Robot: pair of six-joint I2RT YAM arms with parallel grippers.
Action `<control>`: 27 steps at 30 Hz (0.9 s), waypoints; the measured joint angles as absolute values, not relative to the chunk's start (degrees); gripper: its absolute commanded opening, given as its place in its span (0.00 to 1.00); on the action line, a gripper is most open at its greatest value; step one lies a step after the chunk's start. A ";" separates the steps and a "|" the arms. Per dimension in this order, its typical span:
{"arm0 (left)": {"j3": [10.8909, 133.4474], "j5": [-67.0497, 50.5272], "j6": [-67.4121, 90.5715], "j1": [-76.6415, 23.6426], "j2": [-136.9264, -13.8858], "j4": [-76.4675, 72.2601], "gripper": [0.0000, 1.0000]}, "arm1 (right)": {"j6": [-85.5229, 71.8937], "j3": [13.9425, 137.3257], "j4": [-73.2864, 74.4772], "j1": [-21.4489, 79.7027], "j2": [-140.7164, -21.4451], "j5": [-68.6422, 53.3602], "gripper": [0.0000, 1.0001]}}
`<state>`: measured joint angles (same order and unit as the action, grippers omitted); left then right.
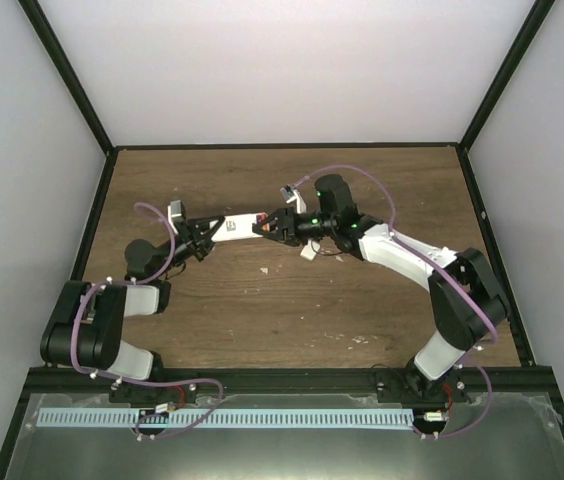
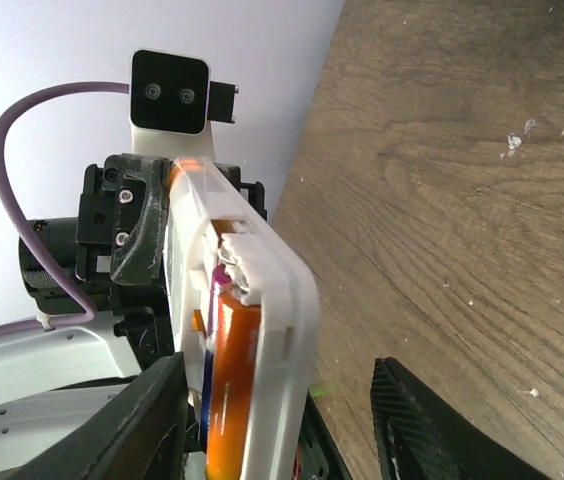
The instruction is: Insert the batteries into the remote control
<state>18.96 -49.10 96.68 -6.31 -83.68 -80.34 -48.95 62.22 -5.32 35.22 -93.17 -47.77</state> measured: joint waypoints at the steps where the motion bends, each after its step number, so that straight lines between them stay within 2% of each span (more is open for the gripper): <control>1: 19.05 -49.08 96.64 -6.31 -83.59 -80.29 0.00 | -49.08 62.15 -5.54 35.16 -93.17 -47.77 0.49; 14: 19.09 -50.85 95.72 -7.07 -82.91 -80.14 0.00 | -51.51 60.80 -8.49 33.82 -91.74 -48.40 0.48; 27: 19.07 -50.92 94.35 -7.07 -82.91 -79.66 0.00 | -52.21 59.57 -9.32 33.10 -90.76 -49.50 0.22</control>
<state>19.07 -50.92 94.35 -7.07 -82.91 -79.66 -52.21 59.57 -9.32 33.10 -90.76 -49.50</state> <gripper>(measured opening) 0.162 0.259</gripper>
